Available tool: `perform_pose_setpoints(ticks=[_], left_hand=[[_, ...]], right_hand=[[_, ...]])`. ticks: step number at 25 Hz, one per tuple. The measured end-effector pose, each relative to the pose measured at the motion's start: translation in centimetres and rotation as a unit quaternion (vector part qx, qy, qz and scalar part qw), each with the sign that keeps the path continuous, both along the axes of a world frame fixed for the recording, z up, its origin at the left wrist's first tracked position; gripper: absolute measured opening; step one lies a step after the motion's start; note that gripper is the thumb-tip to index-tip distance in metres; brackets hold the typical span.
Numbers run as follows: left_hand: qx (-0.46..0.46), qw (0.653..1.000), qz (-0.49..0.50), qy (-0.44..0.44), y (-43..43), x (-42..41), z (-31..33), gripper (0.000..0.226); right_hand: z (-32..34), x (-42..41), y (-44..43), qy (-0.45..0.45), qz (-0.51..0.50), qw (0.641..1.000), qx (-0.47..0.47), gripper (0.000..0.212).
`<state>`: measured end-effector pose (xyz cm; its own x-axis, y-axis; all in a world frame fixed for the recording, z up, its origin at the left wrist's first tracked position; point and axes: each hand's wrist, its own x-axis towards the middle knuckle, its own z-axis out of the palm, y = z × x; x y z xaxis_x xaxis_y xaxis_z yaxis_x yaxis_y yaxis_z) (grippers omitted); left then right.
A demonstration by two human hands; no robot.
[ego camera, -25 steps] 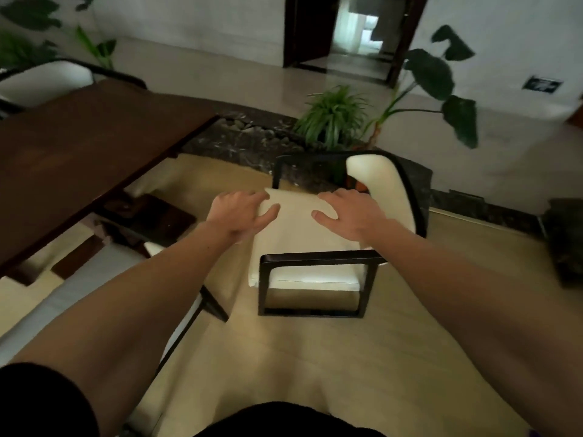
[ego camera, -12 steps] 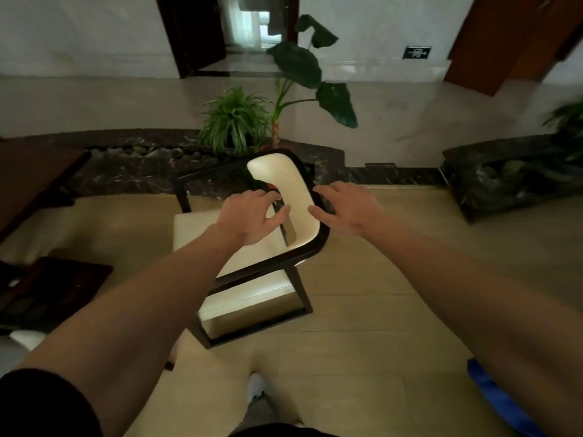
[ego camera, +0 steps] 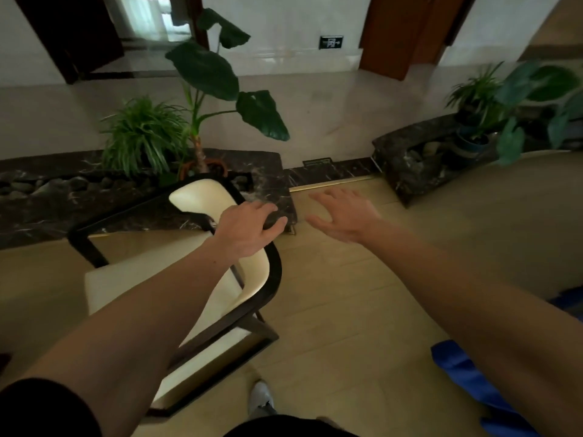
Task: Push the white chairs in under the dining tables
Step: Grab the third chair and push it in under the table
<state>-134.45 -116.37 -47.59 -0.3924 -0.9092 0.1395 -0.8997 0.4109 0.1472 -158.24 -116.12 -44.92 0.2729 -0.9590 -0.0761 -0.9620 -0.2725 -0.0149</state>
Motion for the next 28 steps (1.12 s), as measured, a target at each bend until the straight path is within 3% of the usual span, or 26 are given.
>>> perform_pose_setpoints(ticks=[6, 14, 21, 24, 28], left_hand=[[0.007, 0.999, -0.050, -0.010, -8.0, -3.4, -1.2, 0.079], [0.033, 0.998, -0.042, -0.012, -15.8, -8.8, -4.0, 0.079], [0.083, 0.994, 0.069, -0.023, -22.6, -15.2, -5.1, 0.075], [0.086, 0.989, 0.113, -0.028, -23.9, -16.5, -5.8, 0.063], [0.099, 0.981, 0.168, -0.020, -25.0, -17.6, -6.5, 0.063]], right_hand=[[-1.0, -4.2, -5.7, -0.009, -0.055, 0.998, 0.004, 0.078], [-4.3, -10.0, -13.9, -0.008, -0.034, 0.999, 0.028, 0.077], [-4.6, -17.4, -26.0, -0.001, 0.067, 0.996, 0.053, 0.086], [-5.5, -18.5, -28.9, 0.002, 0.107, 0.993, 0.059, 0.083], [-7.1, -18.1, -32.5, -0.001, 0.173, 0.981, 0.090, 0.088]])
